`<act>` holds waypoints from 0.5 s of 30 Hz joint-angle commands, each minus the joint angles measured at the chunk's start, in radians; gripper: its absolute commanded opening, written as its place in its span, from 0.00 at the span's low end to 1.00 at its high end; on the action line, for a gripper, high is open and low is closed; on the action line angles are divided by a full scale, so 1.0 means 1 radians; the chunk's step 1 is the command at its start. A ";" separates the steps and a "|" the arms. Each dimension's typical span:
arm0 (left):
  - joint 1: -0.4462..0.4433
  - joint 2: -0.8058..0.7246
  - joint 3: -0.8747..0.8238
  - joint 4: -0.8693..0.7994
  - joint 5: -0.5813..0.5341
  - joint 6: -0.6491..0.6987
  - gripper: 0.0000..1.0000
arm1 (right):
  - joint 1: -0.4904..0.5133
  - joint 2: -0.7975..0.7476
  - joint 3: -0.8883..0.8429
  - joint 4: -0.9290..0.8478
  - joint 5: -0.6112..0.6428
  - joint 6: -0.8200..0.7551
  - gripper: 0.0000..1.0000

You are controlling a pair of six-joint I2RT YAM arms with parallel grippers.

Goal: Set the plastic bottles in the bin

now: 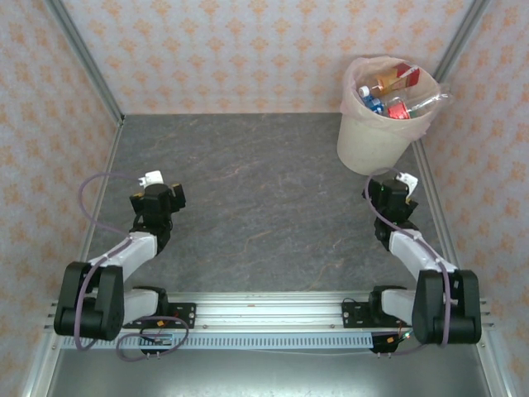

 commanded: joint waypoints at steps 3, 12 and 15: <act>0.009 0.112 -0.034 0.321 0.149 0.067 1.00 | 0.004 0.164 0.013 0.210 -0.104 -0.060 0.99; -0.039 0.256 0.018 0.357 0.008 0.072 1.00 | 0.024 0.275 -0.045 0.496 -0.179 -0.184 0.99; -0.041 0.250 0.026 0.329 0.005 0.068 1.00 | 0.027 0.333 -0.140 0.727 -0.214 -0.202 0.99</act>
